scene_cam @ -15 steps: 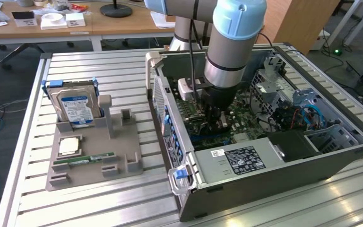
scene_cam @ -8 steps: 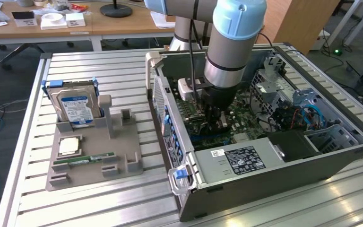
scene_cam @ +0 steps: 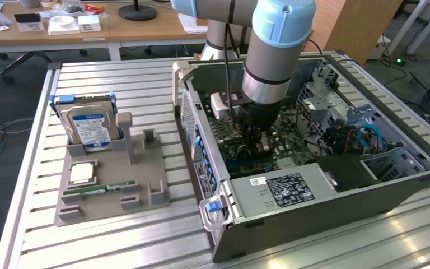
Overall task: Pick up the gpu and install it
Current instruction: 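Insert the gpu into the slot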
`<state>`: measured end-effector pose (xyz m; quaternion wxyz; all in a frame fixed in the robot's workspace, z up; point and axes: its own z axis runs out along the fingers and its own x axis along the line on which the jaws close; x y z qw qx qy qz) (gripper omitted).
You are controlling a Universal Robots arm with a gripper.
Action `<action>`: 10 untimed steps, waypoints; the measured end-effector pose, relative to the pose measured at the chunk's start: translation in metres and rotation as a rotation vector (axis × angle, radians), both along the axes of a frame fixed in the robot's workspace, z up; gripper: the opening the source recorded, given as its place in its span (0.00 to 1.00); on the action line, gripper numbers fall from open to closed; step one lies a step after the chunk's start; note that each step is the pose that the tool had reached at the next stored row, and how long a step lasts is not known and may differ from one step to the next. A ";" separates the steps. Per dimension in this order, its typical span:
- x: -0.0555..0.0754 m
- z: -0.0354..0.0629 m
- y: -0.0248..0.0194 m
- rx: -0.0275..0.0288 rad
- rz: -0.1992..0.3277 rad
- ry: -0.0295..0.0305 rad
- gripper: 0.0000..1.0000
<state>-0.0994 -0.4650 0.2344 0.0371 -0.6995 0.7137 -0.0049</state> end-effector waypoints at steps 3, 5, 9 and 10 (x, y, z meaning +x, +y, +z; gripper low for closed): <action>0.000 0.0000 0.0000 0.0000 0.000 0.0001 0.26; 0.000 0.0000 0.0000 0.0000 0.000 0.0002 0.26; 0.000 0.0000 0.0000 0.0000 0.000 0.0001 0.26; 0.000 0.0000 0.0000 0.0000 0.000 0.0002 0.26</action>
